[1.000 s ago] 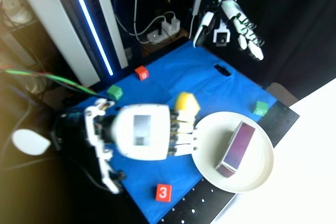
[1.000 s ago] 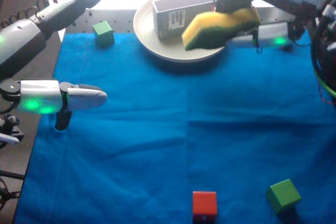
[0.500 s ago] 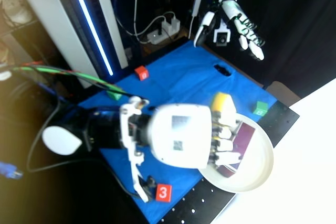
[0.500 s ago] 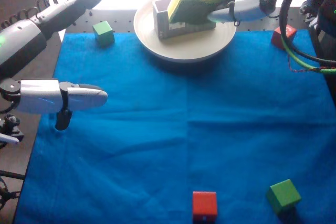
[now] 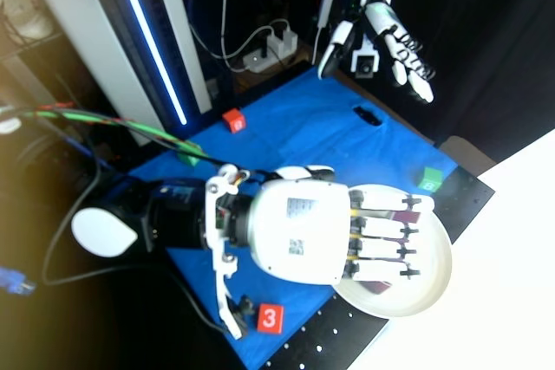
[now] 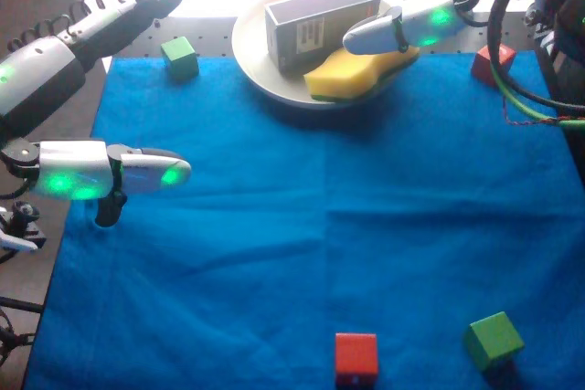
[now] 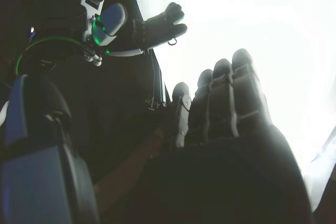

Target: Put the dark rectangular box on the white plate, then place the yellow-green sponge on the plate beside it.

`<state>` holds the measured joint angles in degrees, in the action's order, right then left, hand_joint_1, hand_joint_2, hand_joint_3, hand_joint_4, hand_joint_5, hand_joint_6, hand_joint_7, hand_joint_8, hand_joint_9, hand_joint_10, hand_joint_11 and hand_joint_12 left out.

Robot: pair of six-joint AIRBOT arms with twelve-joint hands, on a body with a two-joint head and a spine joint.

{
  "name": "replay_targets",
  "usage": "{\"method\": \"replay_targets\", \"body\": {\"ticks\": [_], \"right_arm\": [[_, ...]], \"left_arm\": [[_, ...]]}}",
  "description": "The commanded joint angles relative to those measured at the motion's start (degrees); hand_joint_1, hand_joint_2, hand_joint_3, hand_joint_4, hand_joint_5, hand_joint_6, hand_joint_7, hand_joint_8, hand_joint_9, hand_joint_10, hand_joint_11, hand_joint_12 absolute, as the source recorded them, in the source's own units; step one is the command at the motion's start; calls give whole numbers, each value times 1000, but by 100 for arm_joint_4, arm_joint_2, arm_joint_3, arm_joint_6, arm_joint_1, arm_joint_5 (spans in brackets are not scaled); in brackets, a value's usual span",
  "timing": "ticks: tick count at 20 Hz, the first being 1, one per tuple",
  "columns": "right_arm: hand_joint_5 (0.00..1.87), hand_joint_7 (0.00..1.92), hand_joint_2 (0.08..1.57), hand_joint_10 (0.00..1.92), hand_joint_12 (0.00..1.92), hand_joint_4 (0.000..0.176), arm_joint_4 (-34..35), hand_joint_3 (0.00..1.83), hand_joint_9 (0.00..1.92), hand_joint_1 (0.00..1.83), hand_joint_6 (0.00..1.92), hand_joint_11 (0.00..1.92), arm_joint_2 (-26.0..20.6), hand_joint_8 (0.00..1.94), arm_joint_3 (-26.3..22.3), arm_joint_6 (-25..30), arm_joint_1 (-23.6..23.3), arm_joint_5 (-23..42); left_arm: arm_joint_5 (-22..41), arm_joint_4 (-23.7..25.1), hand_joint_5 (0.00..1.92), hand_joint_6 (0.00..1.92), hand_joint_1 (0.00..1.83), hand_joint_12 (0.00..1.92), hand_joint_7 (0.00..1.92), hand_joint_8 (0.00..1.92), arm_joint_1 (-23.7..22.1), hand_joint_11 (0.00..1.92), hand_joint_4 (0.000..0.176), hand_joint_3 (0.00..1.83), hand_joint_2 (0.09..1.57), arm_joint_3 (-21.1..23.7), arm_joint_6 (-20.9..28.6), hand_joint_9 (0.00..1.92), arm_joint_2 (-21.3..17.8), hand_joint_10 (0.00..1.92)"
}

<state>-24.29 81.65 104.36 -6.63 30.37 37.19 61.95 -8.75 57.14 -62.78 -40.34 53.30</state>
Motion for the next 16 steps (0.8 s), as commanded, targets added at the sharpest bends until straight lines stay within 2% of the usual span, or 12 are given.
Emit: {"method": "replay_targets", "body": {"ticks": [1, 2, 4, 5, 6, 8, 9, 10, 11, 13, 14, 16], "right_arm": [[235, 316, 857, 0, 603, 92, 226, 0, 322, 781, 2, 39, -10, 0, -22, 26, -115, 582], [235, 316, 857, 0, 603, 92, 226, 0, 322, 781, 2, 39, -10, 0, -48, 26, -115, 582], [207, 260, 860, 0, 571, 106, 227, 0, 259, 795, 0, 2, -10, 0, -101, 26, -115, 584], [199, 241, 858, 0, 530, 115, 232, 0, 239, 828, 0, 0, -41, 0, -156, 26, -115, 597], [181, 205, 862, 2, 439, 129, 248, 1, 203, 860, 1, 0, -85, 2, -197, 26, -115, 617], [185, 198, 861, 3, 346, 131, 360, 0, 194, 854, 1, 0, -325, 1, -388, 26, -115, 886], [152, 152, 858, 11, 68, 164, 468, 0, 106, 818, 4, 0, -493, 7, -510, 26, -101, 1026], [138, 118, 865, 2, 13, 174, 551, 3, 50, 819, 1, 0, -593, 1, -625, 26, -39, 1179], [137, 113, 859, 0, 2, 176, 648, 0, 22, 843, 2, 0, -717, 1, -753, 26, 34, 1356], [116, 105, 844, 0, 0, 176, 955, 0, 0, 787, 0, 0, -1053, 0, -1104, 26, 300, 1842], [78, 65, 846, 0, 0, 176, 1114, 0, 0, 738, 0, 0, -1228, 0, -1288, 17, 467, 2113], [67, 35, 862, 0, 0, 176, 1542, 5, 0, 758, 1, 0, -1555, 0, -1676, -131, 845, 2661]], "left_arm": [[729, -47, 20, 1, 801, 0, 0, 0, -36, 0, 137, 2, 867, -10, 53, 0, 6, 0], [735, -49, 20, 1, 801, 0, 0, 0, -32, 0, 137, 2, 867, -11, 55, 0, 6, 0], [749, -57, 28, 4, 795, 0, 0, 0, -28, 0, 137, 0, 860, -13, 57, 0, 5, 0], [771, -64, 26, 3, 787, 0, 0, 0, -26, 0, 126, 0, 862, -16, 57, 0, 3, 0], [784, -69, 22, 1, 783, 0, 0, 0, -25, 0, 127, 0, 862, -18, 57, 0, 0, 0], [849, -96, 21, 0, 786, 0, 0, 0, -24, 0, 127, 0, 862, -29, 57, 0, -12, 0], [893, -110, 35, 6, 791, 2, 0, 0, -25, 4, 117, 0, 857, -32, 57, 0, -20, 0], [960, -140, 49, 10, 780, 12, 0, 0, -24, 27, 110, 0, 852, -24, 58, 0, -28, 0], [1036, -165, 45, 7, 766, 10, 0, 0, -2, 22, 114, 0, 857, 1, 58, 0, -39, 0], [1157, -171, 58, 10, 748, 5, 0, 0, 36, 8, 150, 2, 866, 58, 58, 0, -76, 0], [1223, -171, 50, 5, 715, 13, 0, 0, 46, 26, 150, 4, 869, 88, 58, 0, -103, 0], [1458, -170, 10, 0, 630, 30, 0, 0, 83, 60, 171, 0, 859, 175, 60, 0, -188, 0]]}}
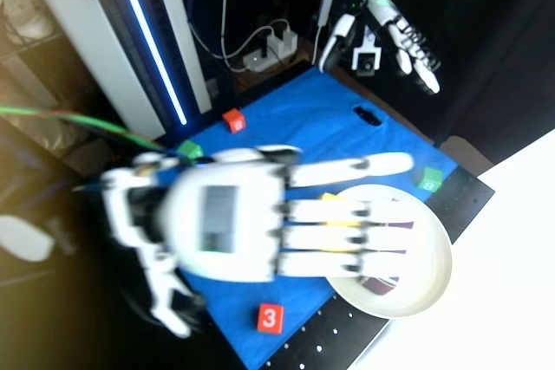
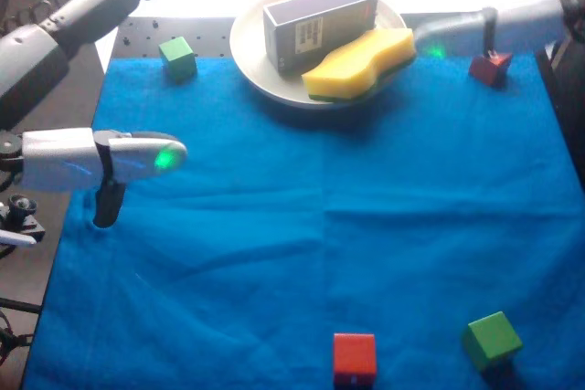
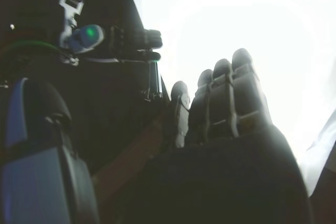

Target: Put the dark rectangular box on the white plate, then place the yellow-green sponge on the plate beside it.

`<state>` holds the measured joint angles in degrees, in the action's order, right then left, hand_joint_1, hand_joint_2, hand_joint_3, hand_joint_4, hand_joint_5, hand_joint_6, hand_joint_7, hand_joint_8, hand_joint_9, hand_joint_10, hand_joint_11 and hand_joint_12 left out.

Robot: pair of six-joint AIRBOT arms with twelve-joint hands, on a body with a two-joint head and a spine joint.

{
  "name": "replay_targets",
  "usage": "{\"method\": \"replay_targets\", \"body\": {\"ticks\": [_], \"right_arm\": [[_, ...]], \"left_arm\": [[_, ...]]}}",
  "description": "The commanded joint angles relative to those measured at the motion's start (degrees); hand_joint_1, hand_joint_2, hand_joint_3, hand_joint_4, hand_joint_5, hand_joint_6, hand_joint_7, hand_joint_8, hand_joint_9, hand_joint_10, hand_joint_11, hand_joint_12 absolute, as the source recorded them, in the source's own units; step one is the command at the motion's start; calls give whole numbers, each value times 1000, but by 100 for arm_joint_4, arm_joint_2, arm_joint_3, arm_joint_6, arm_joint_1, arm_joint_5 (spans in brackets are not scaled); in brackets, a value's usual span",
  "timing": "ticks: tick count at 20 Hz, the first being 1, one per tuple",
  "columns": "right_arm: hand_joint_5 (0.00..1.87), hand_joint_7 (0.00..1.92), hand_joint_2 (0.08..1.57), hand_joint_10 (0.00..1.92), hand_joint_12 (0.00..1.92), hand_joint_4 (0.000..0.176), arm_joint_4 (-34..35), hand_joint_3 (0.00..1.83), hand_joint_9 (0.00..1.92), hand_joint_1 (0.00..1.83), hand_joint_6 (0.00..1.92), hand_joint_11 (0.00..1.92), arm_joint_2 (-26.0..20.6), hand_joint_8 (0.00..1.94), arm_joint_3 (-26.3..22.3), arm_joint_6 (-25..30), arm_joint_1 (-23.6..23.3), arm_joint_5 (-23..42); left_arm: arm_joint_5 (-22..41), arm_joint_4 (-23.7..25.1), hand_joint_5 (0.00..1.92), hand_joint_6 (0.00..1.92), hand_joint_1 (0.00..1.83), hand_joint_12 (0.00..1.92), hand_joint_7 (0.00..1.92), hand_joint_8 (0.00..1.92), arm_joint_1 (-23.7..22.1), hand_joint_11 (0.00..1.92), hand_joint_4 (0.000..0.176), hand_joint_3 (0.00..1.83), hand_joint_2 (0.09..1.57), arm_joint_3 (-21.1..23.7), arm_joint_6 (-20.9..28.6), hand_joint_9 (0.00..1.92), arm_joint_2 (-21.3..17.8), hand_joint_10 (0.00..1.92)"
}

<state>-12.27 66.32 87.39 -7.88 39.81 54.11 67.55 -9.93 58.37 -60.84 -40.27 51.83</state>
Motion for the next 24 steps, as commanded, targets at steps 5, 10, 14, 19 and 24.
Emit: {"method": "replay_targets", "body": {"ticks": [5, 10, 14, 19, 24], "right_arm": [[67, 12, 866, 0, 0, 175, 1337, 0, 0, 915, 1, 0, -804, 0, -1118, -575, 1080, 2476], [5, 0, 789, 0, 0, 172, 2440, 0, 0, 755, 2, 0, -1008, 0, -1909, -632, 2703, 3960], [0, 0, 784, 0, 0, 176, 2943, 0, 0, 673, 0, 0, -949, 0, -2161, -632, 3281, 4334], [0, 0, 777, 0, 0, 176, 3058, 0, 0, 646, 0, 0, -957, 0, -2153, -631, 3325, 4332], [0, 0, 781, 0, 0, 176, 3121, 0, 0, 681, 0, 0, -922, 0, -2117, -631, 3333, 4330]], "left_arm": [[1631, -105, 0, 0, 665, 37, 0, 0, 200, 54, 169, 0, 828, 253, 81, 0, -277, 0], [2522, -639, 0, 0, 490, 224, 0, 0, 803, 7, 147, 11, 989, 520, 77, 0, -278, 0], [2714, -944, 0, 0, 551, 64, 0, 0, 1164, 0, 154, 0, 963, 630, 75, 0, -221, 0], [2595, -1065, 0, 0, 545, 71, 0, 0, 1224, 0, 175, 0, 880, 585, 76, 0, -182, 0], [2500, -1081, 0, 0, 565, 82, 0, 0, 1225, 1, 176, 0, 855, 571, 77, 0, -171, 0]]}}
